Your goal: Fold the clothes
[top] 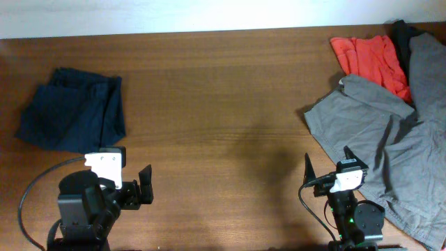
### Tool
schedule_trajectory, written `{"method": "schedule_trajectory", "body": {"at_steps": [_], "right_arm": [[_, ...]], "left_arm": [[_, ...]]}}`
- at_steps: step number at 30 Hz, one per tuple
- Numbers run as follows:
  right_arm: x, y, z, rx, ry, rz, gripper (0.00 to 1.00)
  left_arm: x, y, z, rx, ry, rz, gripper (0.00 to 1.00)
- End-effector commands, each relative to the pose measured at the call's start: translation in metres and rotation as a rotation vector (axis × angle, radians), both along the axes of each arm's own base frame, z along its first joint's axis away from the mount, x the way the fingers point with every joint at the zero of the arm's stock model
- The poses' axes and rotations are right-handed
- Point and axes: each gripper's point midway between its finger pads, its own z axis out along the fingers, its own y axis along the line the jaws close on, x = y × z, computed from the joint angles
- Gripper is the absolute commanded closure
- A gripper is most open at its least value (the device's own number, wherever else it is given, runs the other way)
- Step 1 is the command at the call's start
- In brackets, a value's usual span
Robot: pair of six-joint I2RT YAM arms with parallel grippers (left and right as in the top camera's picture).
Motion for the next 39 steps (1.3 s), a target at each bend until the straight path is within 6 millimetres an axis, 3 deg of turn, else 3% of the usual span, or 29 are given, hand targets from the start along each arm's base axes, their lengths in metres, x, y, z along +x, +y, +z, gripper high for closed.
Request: {"method": "schedule_trajectory", "body": {"at_steps": [1,26,33,39], "right_arm": [[0.000,0.001,-0.002,-0.006,0.002,0.008,0.01],[0.000,0.001,-0.002,-0.006,0.002,0.008,0.01],[0.000,0.001,-0.002,-0.006,0.002,0.008,0.01],[0.000,0.001,-0.002,-0.006,0.002,0.008,0.01]], "left_arm": [[0.000,0.001,0.000,0.008,-0.006,0.003,0.01],[0.000,0.001,0.000,0.008,-0.005,0.003,0.01],[-0.003,0.013,-0.044,0.058,0.024,0.049,0.01],[0.013,0.008,-0.069,0.033,-0.216,0.031,0.01]]}}
